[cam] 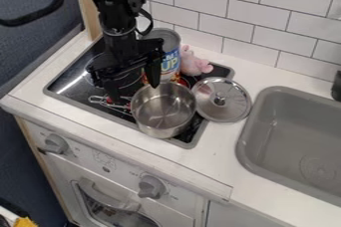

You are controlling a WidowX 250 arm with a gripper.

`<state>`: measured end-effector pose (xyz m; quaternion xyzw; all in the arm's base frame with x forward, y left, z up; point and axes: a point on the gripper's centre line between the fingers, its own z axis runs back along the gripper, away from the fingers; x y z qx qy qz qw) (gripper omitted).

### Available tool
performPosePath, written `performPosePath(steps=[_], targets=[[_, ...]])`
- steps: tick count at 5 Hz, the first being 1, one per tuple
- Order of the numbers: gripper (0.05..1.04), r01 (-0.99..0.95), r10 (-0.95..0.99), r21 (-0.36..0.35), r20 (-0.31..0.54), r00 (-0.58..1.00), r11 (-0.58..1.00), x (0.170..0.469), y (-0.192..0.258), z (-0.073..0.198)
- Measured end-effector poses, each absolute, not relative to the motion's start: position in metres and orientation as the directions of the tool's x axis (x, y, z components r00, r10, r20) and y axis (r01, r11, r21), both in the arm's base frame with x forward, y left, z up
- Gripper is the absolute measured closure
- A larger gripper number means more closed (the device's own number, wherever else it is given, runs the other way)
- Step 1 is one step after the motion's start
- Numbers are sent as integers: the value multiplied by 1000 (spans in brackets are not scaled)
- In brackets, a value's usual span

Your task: Move the can to the lower left corner of the stove

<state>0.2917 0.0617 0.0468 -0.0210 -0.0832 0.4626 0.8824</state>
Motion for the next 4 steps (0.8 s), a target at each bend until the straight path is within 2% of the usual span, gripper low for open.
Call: performPosePath(steps=[1,2,4], targets=[[83,-821,826,-97,102,555,563,289,60,38],[83,-831,842,-137,92,531,539,299,49,44],[83,-880,893,-155,108,436,448,325,35,41]])
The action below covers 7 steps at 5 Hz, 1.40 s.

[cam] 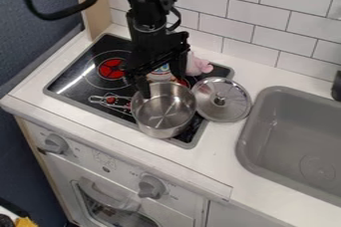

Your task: Move the can to the lower left corner of the stove

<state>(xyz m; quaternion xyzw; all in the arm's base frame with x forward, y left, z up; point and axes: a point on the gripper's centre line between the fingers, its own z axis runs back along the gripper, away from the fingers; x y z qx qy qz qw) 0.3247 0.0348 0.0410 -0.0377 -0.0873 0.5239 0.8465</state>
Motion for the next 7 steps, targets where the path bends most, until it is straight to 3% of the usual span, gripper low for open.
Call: performPosePath(steps=[4,7], targets=[[83,-930,939,-156,137,315,334,379,43,26],[83,-961,968,-157,142,208,229,393,76,21]])
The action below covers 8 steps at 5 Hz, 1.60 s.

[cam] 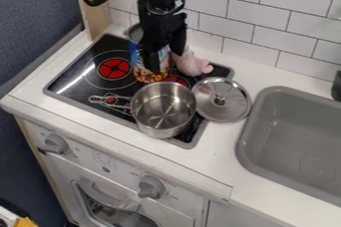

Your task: Move the can to the lower left corner of the stove

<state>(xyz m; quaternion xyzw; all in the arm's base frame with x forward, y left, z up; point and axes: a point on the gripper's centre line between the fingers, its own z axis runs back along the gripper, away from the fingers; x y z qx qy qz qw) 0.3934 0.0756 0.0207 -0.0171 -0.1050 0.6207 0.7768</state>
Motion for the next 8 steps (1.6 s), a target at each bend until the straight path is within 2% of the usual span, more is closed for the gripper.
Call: performPosePath(steps=[2,4,7,8], targets=[[83,-980,986,-172,148,71,97,386,113,22],[83,-976,984,-193,129,-125,-99,376,146,22],[83,-942,938,-159,135,-318,-296,341,189,17],[83,-938,936,-158,127,-329,-309,337,192,16]])
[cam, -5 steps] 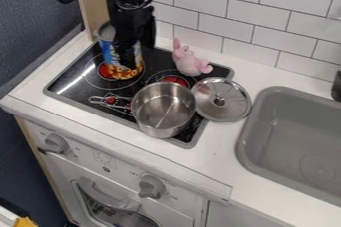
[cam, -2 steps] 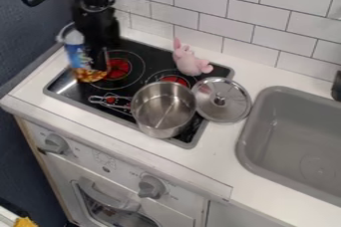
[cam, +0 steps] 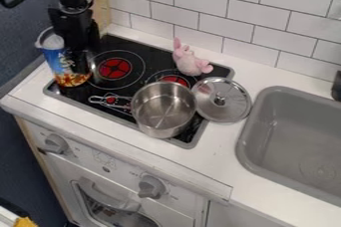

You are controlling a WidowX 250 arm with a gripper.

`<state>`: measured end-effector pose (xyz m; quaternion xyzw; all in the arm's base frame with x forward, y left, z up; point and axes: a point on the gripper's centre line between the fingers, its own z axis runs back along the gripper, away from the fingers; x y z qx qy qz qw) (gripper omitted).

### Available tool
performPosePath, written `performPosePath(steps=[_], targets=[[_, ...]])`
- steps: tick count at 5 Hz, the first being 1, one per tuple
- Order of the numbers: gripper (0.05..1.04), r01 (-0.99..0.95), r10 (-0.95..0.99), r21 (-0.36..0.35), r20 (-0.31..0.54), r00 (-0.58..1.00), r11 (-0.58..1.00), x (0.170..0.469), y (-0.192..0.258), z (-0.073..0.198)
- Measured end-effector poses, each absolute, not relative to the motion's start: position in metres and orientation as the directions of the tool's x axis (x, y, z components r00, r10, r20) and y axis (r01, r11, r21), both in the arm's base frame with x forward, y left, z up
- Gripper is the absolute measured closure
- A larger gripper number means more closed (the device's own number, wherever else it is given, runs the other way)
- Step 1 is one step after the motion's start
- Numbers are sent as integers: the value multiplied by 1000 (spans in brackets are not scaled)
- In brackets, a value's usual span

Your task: Move the can to the lower left corner of the stove

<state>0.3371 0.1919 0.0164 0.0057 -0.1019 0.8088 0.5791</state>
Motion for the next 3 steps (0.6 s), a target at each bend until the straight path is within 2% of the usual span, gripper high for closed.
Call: performPosePath(steps=[2,3], targets=[[83,-944,964,-229,65,-257,-236,351,170,50],[83,-942,975,-267,28,-220,-204,353,159,76]])
